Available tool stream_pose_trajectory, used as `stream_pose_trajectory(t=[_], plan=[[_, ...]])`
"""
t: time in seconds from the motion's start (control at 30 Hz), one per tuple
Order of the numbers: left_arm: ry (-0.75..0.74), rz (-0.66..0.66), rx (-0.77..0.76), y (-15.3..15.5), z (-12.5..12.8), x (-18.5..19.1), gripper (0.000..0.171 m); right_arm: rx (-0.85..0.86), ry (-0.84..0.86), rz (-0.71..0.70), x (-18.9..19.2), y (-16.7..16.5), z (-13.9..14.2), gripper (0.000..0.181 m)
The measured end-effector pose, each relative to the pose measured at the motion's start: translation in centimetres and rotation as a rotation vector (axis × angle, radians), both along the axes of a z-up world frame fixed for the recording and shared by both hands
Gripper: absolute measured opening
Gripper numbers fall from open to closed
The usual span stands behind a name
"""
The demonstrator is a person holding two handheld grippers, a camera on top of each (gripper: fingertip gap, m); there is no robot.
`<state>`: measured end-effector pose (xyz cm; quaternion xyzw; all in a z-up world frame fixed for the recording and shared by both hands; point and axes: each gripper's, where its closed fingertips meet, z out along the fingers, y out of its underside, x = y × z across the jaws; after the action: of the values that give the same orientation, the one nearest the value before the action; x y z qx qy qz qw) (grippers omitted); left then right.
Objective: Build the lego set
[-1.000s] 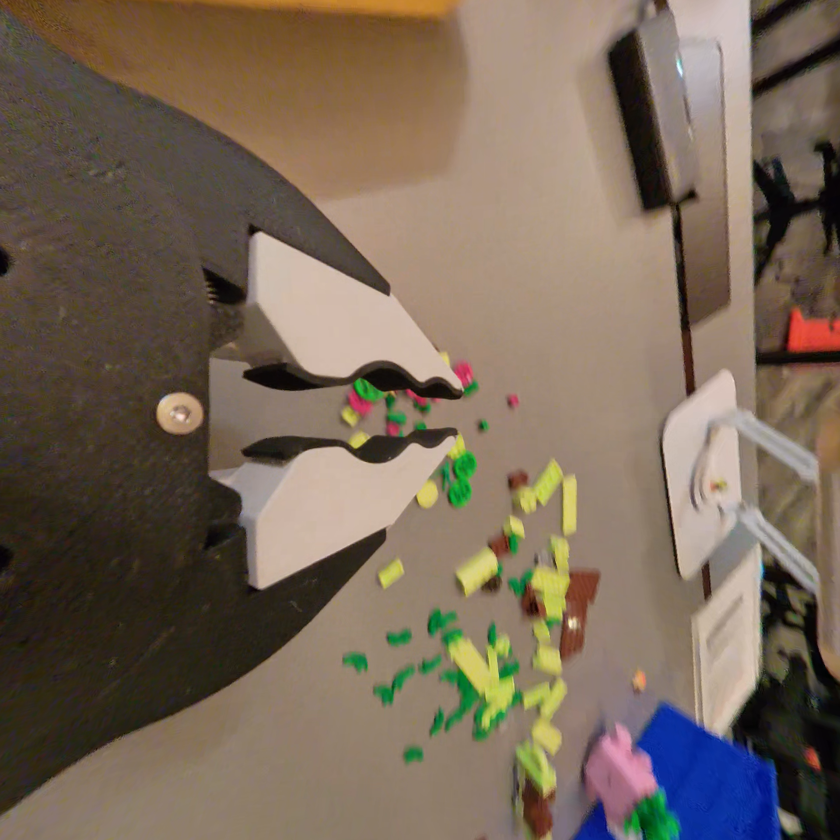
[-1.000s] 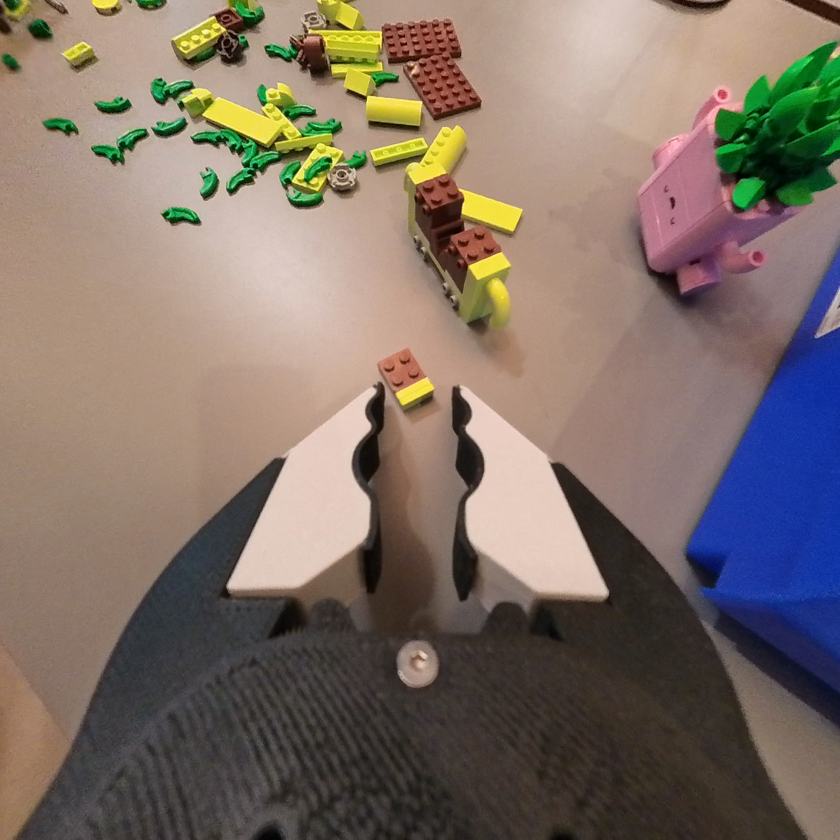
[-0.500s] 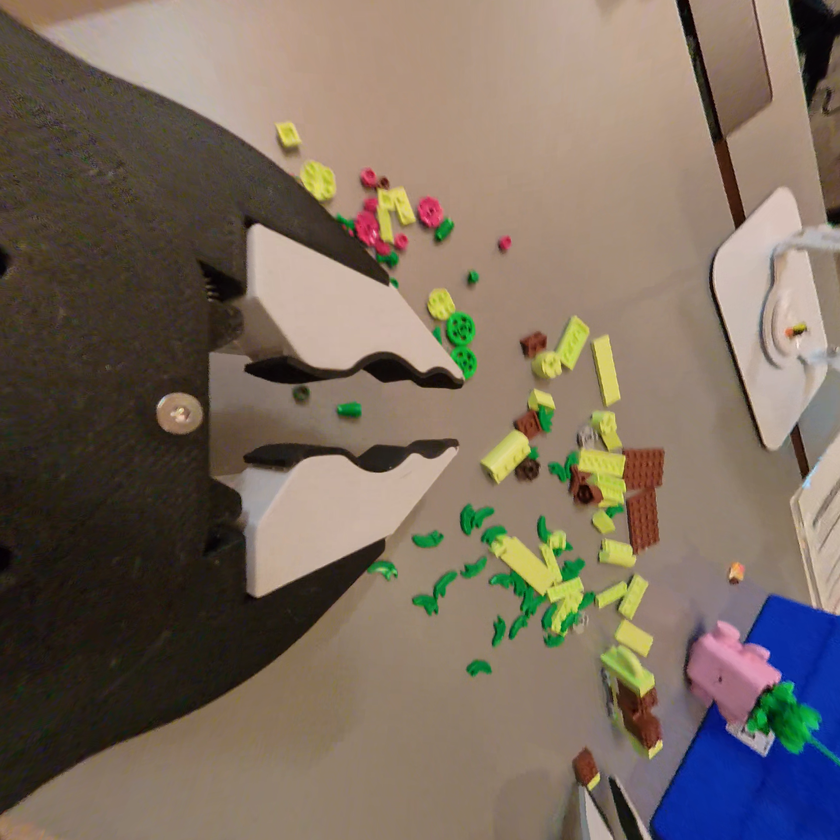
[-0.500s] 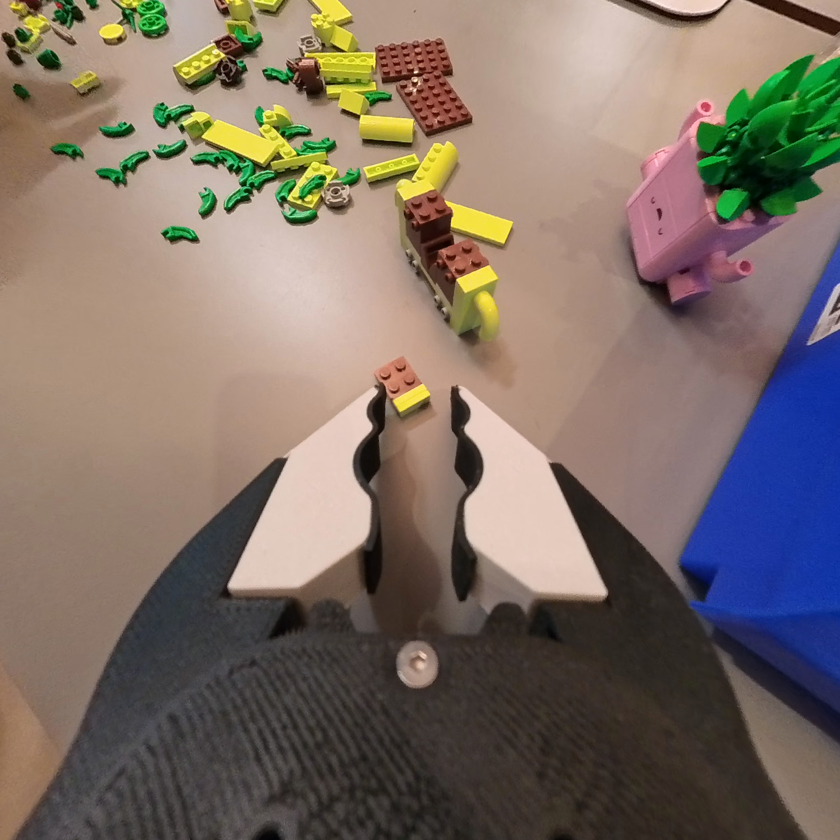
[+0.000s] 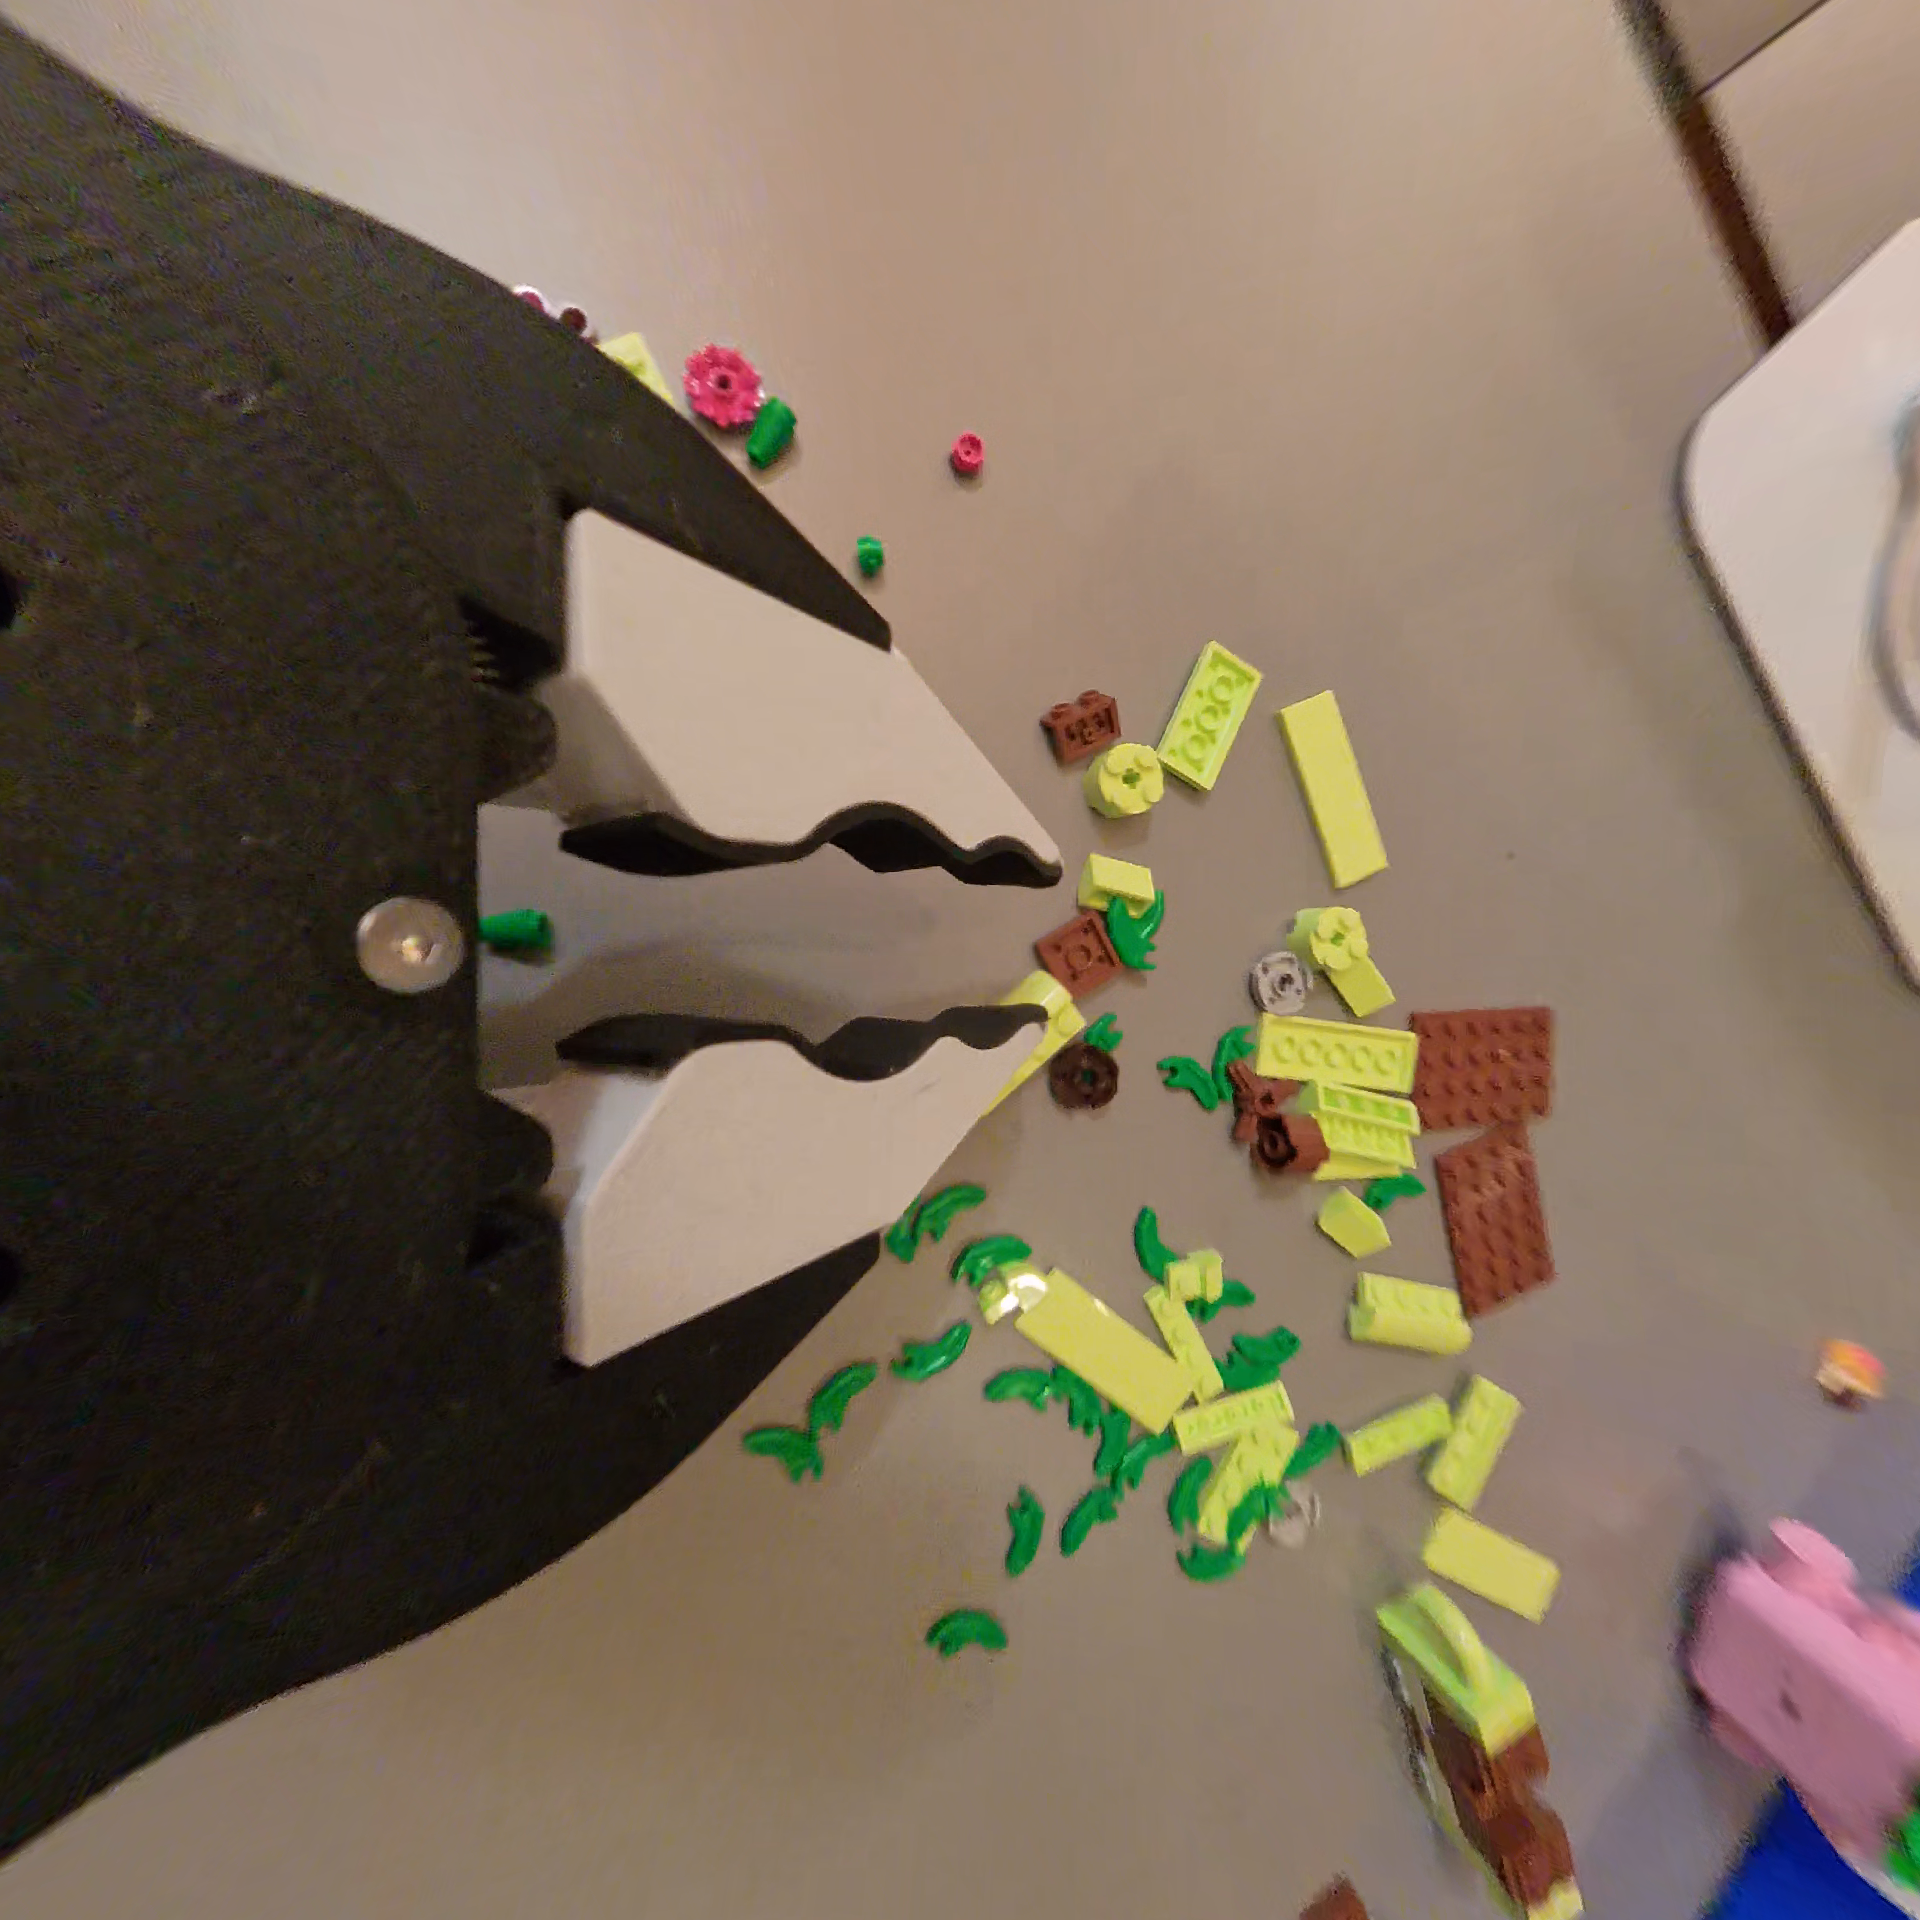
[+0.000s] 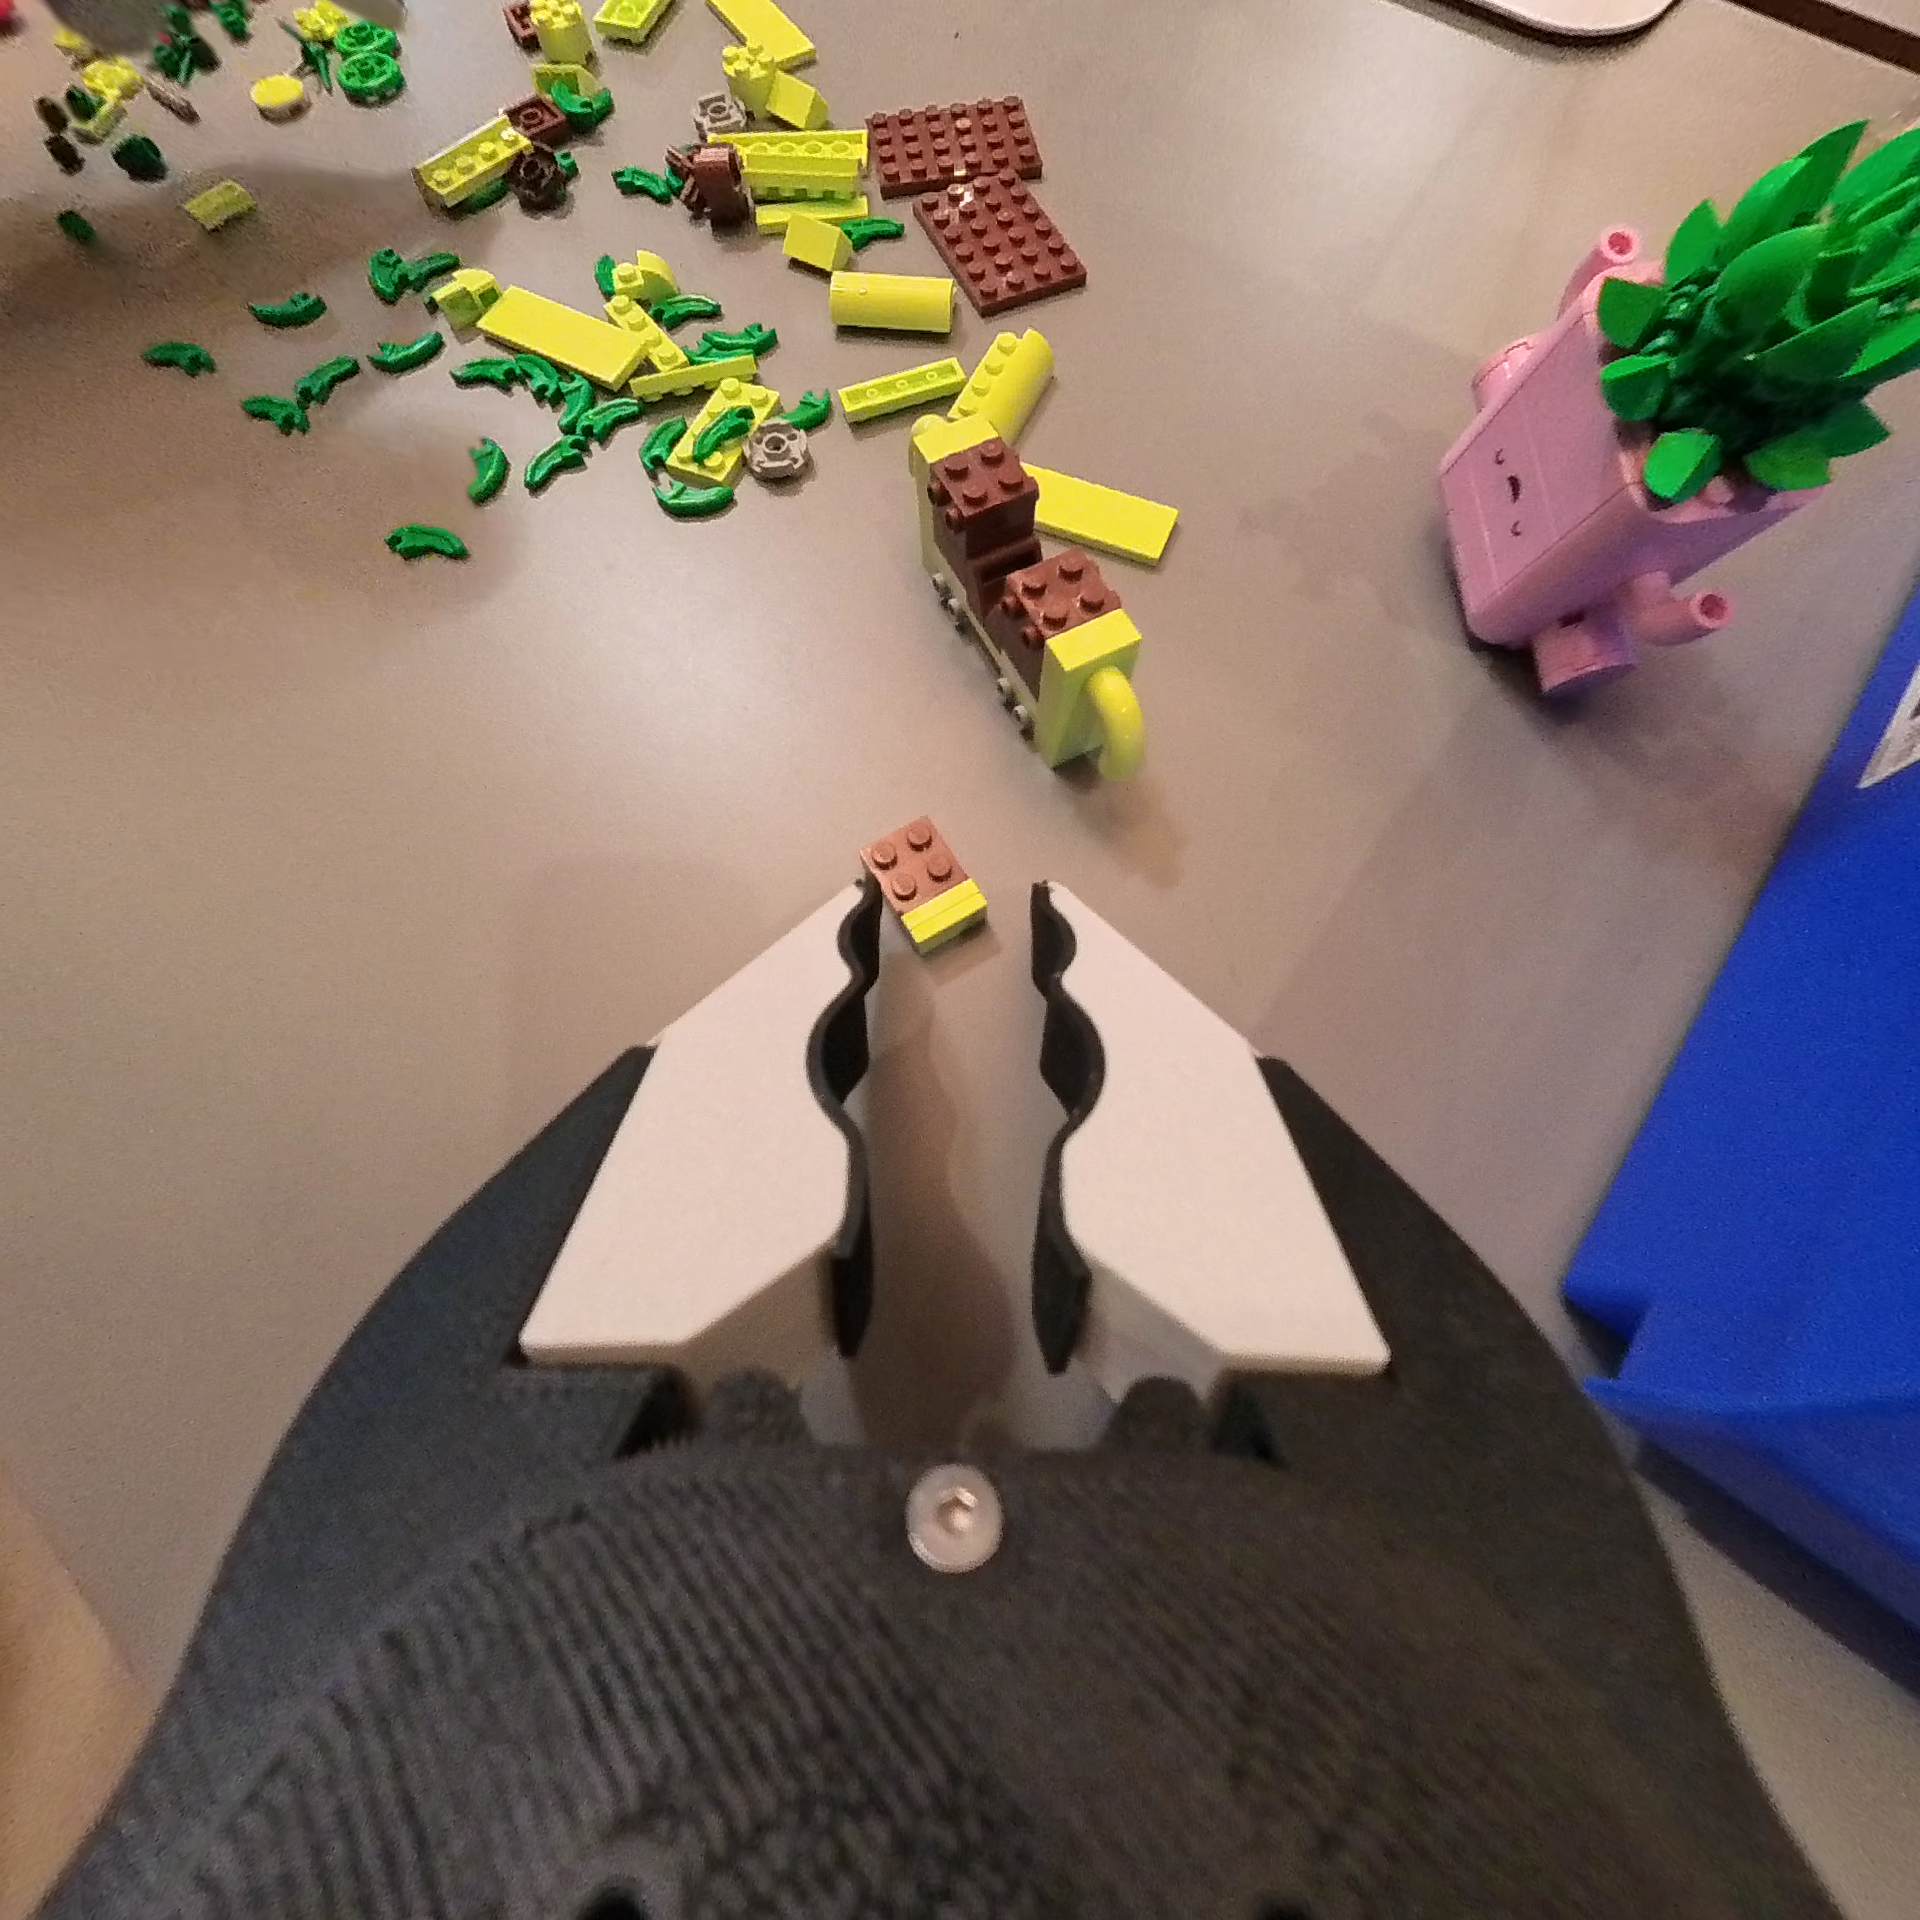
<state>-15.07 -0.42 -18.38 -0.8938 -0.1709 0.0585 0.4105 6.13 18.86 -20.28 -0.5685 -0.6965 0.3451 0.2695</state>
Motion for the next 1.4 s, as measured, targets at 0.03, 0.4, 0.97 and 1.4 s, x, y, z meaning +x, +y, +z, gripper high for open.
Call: stream_pose_trajectory(t=[0.03, 0.4, 0.97, 1.4], plan=[[-0.025, 0.016, -0.044, 0.4, -0.7, -0.4, 0.021, 0.002, -0.001, 0.0, 0.0, 0.0, 0.0, 0.027], [-0.083, 0.062, -0.153, 2.0, -3.0, -0.7, 0.024, 0.031, -0.003, 0.004, 0.0, -0.1, -0.1, 0.027], [0.079, -0.272, 0.138, 5.2, 2.7, 6.7, 0.002, 0.015, 0.079, -0.014, 0.1, 0.2, 1.2, 0.026], [0.391, -0.548, -0.109, 9.1, -1.5, 18.3, 0.003, -0.051, 0.122, -0.088, 0.0, 1.5, 2.0, 0.013]])
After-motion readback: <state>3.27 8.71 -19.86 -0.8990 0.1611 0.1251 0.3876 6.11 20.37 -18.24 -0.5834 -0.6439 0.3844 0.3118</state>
